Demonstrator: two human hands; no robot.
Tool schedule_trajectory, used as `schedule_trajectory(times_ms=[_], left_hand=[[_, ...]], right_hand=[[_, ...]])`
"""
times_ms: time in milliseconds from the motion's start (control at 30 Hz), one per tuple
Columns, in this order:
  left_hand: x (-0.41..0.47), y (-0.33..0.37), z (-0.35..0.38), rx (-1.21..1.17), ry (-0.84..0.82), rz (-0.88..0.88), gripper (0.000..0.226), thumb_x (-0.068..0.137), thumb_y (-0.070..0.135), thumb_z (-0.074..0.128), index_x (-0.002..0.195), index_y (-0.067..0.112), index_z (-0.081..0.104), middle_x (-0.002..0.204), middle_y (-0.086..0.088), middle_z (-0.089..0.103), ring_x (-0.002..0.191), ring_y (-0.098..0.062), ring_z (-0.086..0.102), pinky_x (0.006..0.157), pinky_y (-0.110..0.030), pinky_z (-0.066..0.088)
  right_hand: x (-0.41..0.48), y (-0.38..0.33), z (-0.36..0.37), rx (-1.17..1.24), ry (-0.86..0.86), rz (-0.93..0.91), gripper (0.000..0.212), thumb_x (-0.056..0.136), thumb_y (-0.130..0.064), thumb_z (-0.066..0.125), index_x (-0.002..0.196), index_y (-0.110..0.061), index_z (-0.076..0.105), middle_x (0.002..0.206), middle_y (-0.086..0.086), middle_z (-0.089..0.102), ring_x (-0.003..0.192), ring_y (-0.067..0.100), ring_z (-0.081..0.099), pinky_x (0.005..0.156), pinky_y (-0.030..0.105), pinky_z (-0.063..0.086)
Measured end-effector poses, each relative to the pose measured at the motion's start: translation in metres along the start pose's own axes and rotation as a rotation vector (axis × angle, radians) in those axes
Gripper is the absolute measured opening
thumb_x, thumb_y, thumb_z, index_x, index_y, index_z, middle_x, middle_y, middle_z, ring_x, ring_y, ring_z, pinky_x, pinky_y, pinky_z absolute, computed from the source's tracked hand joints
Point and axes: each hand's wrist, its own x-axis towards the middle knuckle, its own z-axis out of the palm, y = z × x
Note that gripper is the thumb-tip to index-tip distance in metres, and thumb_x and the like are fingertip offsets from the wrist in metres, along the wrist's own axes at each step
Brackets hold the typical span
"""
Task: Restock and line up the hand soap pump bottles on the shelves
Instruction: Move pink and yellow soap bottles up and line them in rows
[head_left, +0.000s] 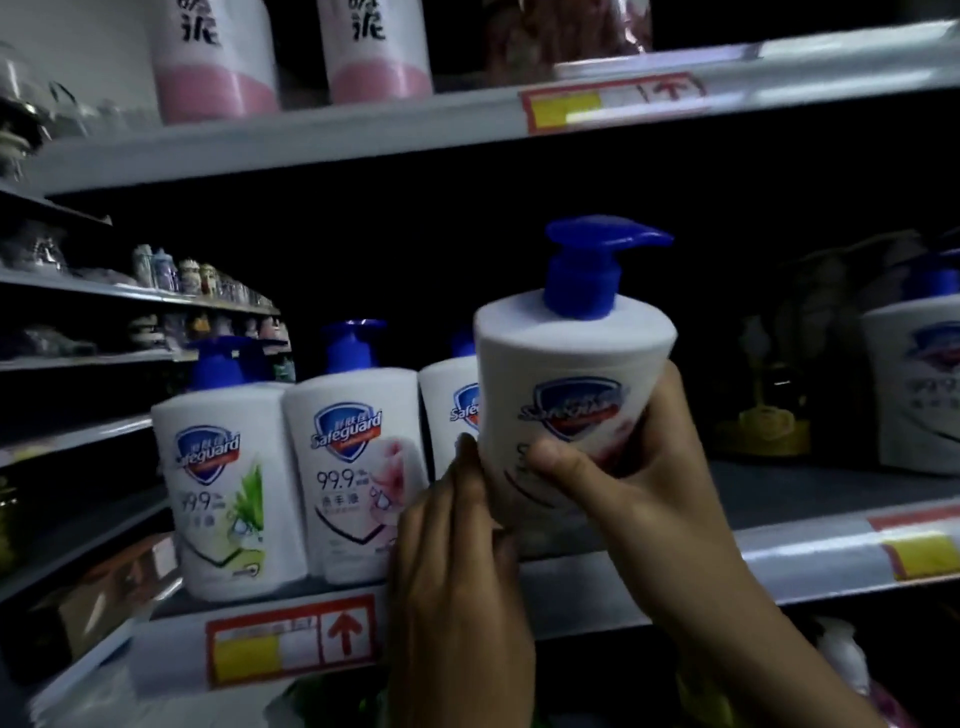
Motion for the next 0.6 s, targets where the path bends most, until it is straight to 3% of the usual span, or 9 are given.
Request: schedule_trajectory(times_ms=[67, 167, 333, 467, 533, 600], left_hand=[[-0.002, -0.004, 0.003, 0.004, 0.01, -0.054, 0.056, 0.079, -0.004, 0.068, 0.134, 0.002, 0.053, 0.13, -0.016, 0.059, 0.122, -0.034, 0.054, 0.099, -0.053, 0.042], [-0.008, -0.007, 0.007, -0.018, 0.028, -0.141, 0.054, 0.077, 0.004, 0.058, 0.131, -0.003, 0.054, 0.132, -0.021, 0.056, 0.121, -0.04, 0.053, 0.098, -0.054, 0.036], [-0.015, -0.009, 0.01, 0.054, -0.003, -0.117, 0.051, 0.085, 0.011, 0.05, 0.135, -0.002, 0.05, 0.136, -0.017, 0.055, 0.12, -0.038, 0.055, 0.092, -0.05, 0.045], [-0.015, -0.012, 0.005, 0.065, -0.05, -0.092, 0.06, 0.081, 0.007, 0.052, 0.14, 0.004, 0.046, 0.146, -0.013, 0.044, 0.137, -0.02, 0.026, 0.105, -0.045, 0.022], [-0.017, -0.015, 0.005, 0.067, -0.069, -0.068, 0.056, 0.087, 0.011, 0.042, 0.142, 0.006, 0.043, 0.148, -0.012, 0.041, 0.137, -0.022, 0.029, 0.106, -0.041, 0.026], [-0.02, -0.018, 0.006, 0.06, -0.115, -0.027, 0.057, 0.087, 0.012, 0.042, 0.144, 0.006, 0.041, 0.149, -0.012, 0.04, 0.136, -0.029, 0.038, 0.105, -0.041, 0.038]], right_hand=[[0.005, 0.007, 0.01, -0.029, -0.052, 0.019, 0.05, 0.075, -0.007, 0.074, 0.116, -0.015, 0.046, 0.1, -0.012, 0.067, 0.094, 0.005, 0.067, 0.072, 0.017, 0.055], [0.0, 0.021, 0.018, -0.068, -0.065, 0.064, 0.055, 0.071, -0.011, 0.074, 0.118, -0.012, 0.044, 0.098, -0.013, 0.068, 0.091, 0.002, 0.068, 0.07, 0.016, 0.054], [0.002, 0.025, 0.021, -0.174, -0.112, 0.173, 0.066, 0.07, -0.027, 0.069, 0.129, -0.027, 0.038, 0.106, -0.015, 0.067, 0.095, 0.002, 0.068, 0.07, 0.015, 0.055], [0.011, 0.022, 0.02, -0.158, -0.089, 0.318, 0.048, 0.08, -0.035, 0.063, 0.125, -0.034, 0.047, 0.116, -0.006, 0.064, 0.099, 0.009, 0.067, 0.071, 0.025, 0.058], [0.014, 0.021, 0.02, -0.154, -0.063, 0.376, 0.035, 0.093, -0.031, 0.054, 0.127, -0.031, 0.051, 0.122, 0.001, 0.062, 0.099, 0.014, 0.068, 0.069, 0.024, 0.057], [0.017, 0.021, 0.019, -0.105, -0.054, 0.42, 0.031, 0.098, -0.029, 0.047, 0.128, -0.028, 0.053, 0.115, -0.001, 0.069, 0.093, 0.012, 0.071, 0.062, 0.019, 0.055]])
